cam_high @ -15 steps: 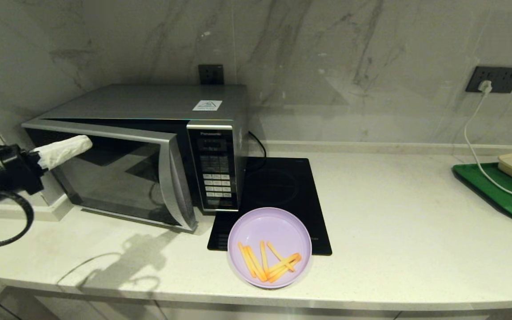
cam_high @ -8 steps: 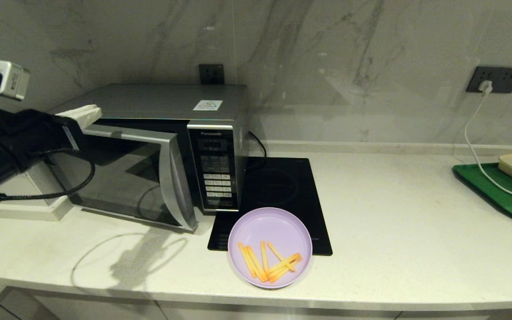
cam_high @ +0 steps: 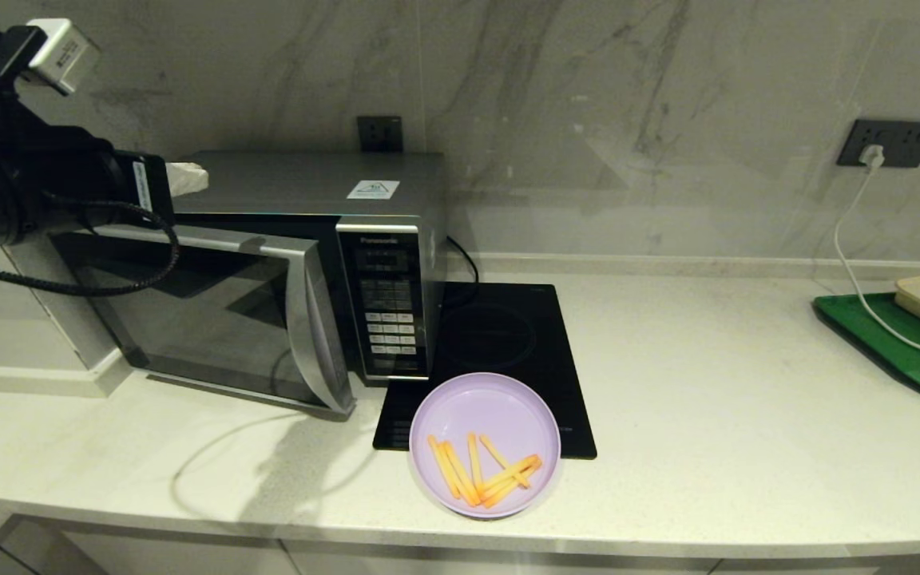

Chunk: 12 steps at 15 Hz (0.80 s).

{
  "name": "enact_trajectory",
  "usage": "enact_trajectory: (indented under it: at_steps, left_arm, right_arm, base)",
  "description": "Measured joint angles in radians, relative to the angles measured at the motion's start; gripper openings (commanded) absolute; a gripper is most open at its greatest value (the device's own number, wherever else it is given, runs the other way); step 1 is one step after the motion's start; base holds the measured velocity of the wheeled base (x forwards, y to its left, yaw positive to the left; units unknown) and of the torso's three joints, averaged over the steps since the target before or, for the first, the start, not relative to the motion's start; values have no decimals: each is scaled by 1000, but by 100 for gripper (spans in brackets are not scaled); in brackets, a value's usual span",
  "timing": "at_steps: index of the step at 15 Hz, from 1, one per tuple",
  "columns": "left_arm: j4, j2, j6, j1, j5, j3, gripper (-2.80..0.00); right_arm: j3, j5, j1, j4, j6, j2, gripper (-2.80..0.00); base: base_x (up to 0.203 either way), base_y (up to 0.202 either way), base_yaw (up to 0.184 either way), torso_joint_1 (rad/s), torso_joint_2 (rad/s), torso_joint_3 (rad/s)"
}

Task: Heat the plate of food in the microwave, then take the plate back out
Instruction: Open the microwave oven

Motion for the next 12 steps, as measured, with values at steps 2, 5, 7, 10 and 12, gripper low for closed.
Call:
enact_trajectory:
  at_steps: [2, 5, 7, 10, 12]
  left_arm:
    - [71, 63, -9, -13, 72, -103, -280]
    - [191, 145, -17, -34, 108, -231, -280]
    - [250, 195, -52, -49, 129, -310, -280]
    - [335, 255, -77, -80, 152, -377, -280]
    - [354, 292, -101, -91, 179, -416, -280]
  right_arm:
    - [0, 0, 0, 0, 0, 0, -280]
    - [0, 0, 0, 0, 0, 0, -280]
    - [0, 0, 0, 0, 1, 0, -280]
    - [0, 0, 0, 0, 0, 0, -280]
    - [0, 0, 0, 0, 0, 0, -280]
  base:
    - [0, 0, 0, 0, 0, 0]
    - [0, 0, 0, 0, 0, 0]
    - [0, 0, 0, 0, 0, 0]
    - [0, 0, 0, 0, 0, 0]
    - [0, 0, 0, 0, 0, 0]
